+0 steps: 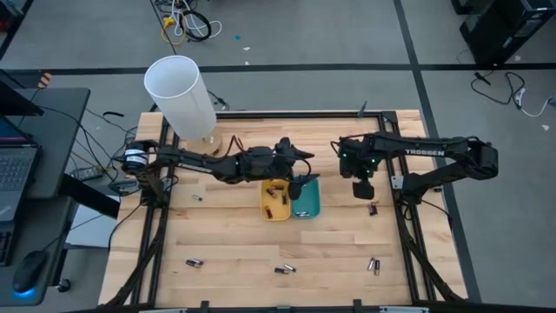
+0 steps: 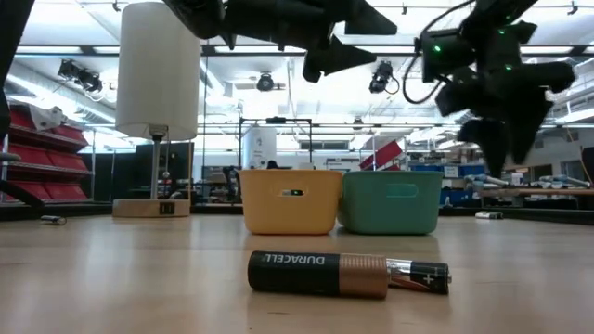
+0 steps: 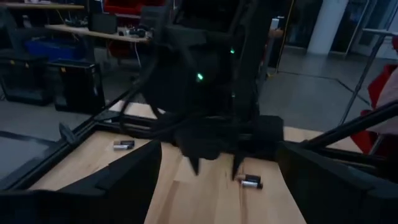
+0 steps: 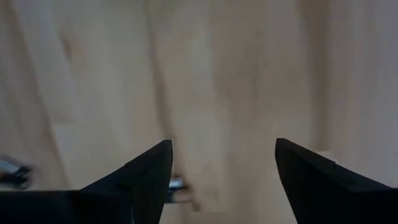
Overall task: Sort batteries
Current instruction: Put the black battery into the yellow bin
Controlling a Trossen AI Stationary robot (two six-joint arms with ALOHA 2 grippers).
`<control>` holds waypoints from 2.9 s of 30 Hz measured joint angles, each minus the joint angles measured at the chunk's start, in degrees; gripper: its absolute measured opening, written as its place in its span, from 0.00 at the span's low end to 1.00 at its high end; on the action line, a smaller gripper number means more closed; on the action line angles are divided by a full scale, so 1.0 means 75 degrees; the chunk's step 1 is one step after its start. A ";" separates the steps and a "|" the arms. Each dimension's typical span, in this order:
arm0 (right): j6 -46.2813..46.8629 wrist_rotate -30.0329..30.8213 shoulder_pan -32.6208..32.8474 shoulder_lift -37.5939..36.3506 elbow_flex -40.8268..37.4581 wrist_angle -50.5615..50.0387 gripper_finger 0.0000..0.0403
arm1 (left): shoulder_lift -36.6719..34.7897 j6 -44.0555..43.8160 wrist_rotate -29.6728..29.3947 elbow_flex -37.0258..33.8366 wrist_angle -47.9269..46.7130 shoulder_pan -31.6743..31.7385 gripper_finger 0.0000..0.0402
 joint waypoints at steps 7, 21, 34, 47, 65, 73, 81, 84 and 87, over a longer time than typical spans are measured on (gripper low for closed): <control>0.1654 -0.0324 0.0185 -0.0534 -0.0555 -0.0331 0.67 | 0.0003 -0.0423 0.0000 0.0022 -0.0149 -0.0003 0.83; 0.7769 0.1200 0.0222 -0.0686 -0.0650 -0.1118 0.54 | 0.0003 -0.0489 0.0042 0.0022 -0.0264 -0.0003 0.83; 0.8535 0.1116 0.0954 -0.0356 -0.0903 -0.0713 0.36 | 0.0006 0.0038 0.0079 0.0022 -0.0263 0.0244 0.83; 0.7533 0.0258 0.2136 0.0331 -0.0903 -0.0814 0.36 | 0.0012 0.0007 0.0076 0.0022 -0.0258 0.0501 0.83; 0.6971 -0.0120 0.3159 0.1587 -0.1381 -0.0370 0.50 | 0.0012 0.0392 0.0073 0.0022 -0.0272 0.0504 0.83; 0.7189 -0.0158 0.3163 0.1592 -0.1387 0.0448 0.50 | 0.0012 0.0400 0.0070 0.0022 -0.0279 0.0504 0.83; 0.7015 -0.0158 0.3157 0.1991 -0.1367 0.0642 0.37 | 0.0012 0.0403 0.0070 0.0022 -0.0287 0.0504 0.83; 0.6958 -0.0248 0.3154 0.2183 -0.1352 0.0717 0.26 | 0.0012 0.0403 0.0067 0.0022 -0.0284 0.0504 0.83; 0.6853 -0.0255 0.3157 0.2210 -0.1361 0.0753 0.13 | 0.0012 0.0400 -0.0055 0.0025 -0.0272 0.0504 0.83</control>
